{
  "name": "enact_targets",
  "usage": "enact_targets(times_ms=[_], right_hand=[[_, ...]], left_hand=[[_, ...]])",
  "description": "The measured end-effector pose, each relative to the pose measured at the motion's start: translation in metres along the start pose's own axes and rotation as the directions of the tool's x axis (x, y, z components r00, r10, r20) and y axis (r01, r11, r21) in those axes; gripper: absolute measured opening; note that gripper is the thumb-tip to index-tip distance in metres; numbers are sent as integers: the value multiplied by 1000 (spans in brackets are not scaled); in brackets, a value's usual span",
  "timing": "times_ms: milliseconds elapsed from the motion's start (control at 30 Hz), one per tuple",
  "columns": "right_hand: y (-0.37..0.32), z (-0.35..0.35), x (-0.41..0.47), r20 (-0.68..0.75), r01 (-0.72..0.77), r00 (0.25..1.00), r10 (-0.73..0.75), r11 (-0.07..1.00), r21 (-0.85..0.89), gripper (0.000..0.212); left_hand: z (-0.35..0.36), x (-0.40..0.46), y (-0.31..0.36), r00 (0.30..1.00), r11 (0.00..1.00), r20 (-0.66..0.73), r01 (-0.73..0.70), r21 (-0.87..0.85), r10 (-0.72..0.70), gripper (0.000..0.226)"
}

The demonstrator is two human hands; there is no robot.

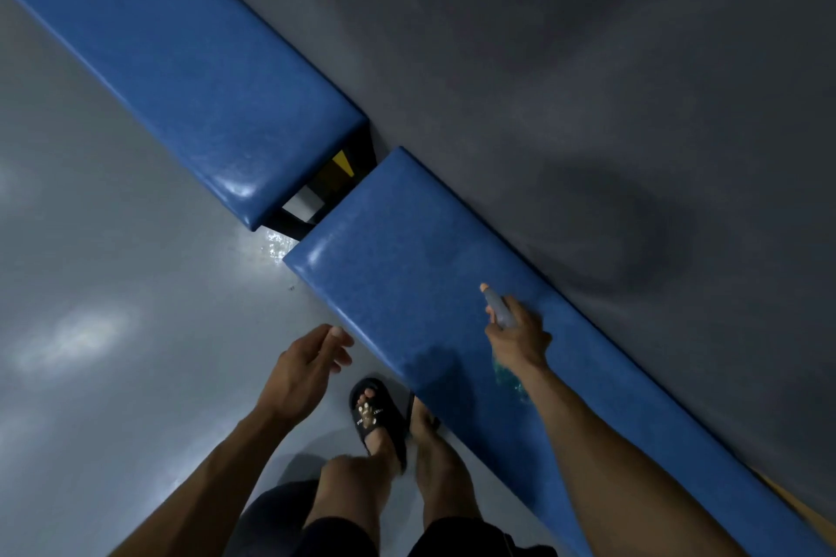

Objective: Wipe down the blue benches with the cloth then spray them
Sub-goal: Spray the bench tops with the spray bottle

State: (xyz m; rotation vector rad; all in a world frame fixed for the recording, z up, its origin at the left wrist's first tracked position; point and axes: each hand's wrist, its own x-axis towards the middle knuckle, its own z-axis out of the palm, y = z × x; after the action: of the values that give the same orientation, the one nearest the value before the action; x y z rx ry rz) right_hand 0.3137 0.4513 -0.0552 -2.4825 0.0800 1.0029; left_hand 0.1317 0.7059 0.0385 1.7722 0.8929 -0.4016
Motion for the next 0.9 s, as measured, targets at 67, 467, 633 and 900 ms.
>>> enact_targets(times_ms=[67,467,633,900], right_hand=[[5,21,-13,106,83,991,-83,997,9,40],[-8,142,-58,227,62,970,-89,990,126,44],[-60,100,-40,95,23,995,-36,991,136,56],[-118,55,8,-129,-47,986,110,910,411,38]], left_hand=[[-1,-1,-1,1000,1000,-9,9,-16,-9,43],[-44,7,-35,998,998,-23,51,-45,-52,41],[-77,18,-45,999,998,2,48,-31,-48,42],[-126,45,-53,997,1000,71,-13,1,13,42]])
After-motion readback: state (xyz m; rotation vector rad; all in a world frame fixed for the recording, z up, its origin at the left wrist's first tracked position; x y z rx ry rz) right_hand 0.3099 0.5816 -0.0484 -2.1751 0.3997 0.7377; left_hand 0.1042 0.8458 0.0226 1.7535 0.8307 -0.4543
